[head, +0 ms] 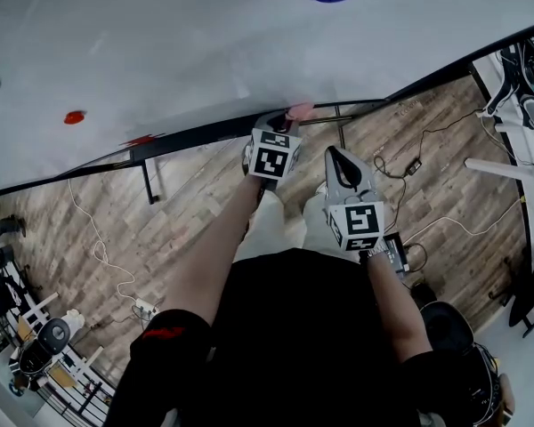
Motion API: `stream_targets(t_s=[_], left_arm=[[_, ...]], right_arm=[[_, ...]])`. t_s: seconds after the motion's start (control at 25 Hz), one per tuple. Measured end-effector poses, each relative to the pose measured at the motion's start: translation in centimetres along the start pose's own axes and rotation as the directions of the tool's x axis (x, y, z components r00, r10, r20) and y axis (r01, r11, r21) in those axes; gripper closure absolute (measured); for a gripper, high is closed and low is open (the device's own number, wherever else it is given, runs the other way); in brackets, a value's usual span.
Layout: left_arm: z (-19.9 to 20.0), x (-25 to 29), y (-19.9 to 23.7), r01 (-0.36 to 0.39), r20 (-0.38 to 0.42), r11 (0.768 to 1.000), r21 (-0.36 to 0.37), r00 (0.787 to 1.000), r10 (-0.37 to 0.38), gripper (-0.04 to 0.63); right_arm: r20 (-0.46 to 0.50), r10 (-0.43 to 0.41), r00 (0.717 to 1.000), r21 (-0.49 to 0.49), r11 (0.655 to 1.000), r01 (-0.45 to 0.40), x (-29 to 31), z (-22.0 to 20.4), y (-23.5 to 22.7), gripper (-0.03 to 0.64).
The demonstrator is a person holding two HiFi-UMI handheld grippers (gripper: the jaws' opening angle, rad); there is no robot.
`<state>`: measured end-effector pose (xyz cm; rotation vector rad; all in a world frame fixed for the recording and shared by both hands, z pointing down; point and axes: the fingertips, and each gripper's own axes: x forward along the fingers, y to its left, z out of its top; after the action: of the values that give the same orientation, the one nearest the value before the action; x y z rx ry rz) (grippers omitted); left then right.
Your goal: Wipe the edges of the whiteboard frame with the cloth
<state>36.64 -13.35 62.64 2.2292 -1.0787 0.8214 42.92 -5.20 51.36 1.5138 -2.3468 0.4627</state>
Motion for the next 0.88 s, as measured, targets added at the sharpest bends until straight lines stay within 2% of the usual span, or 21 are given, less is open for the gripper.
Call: stream_targets(t_s=[0.88], left_arm=[[-0.7,-2.5,2.9,0.022,0.019,1.000,-0.004,1.000,-0.022,0.549]], right_arm=[[-0.005,0.007,1.000,-0.020,1.000,-0.007,1.9,0.9,4.3,0.615]])
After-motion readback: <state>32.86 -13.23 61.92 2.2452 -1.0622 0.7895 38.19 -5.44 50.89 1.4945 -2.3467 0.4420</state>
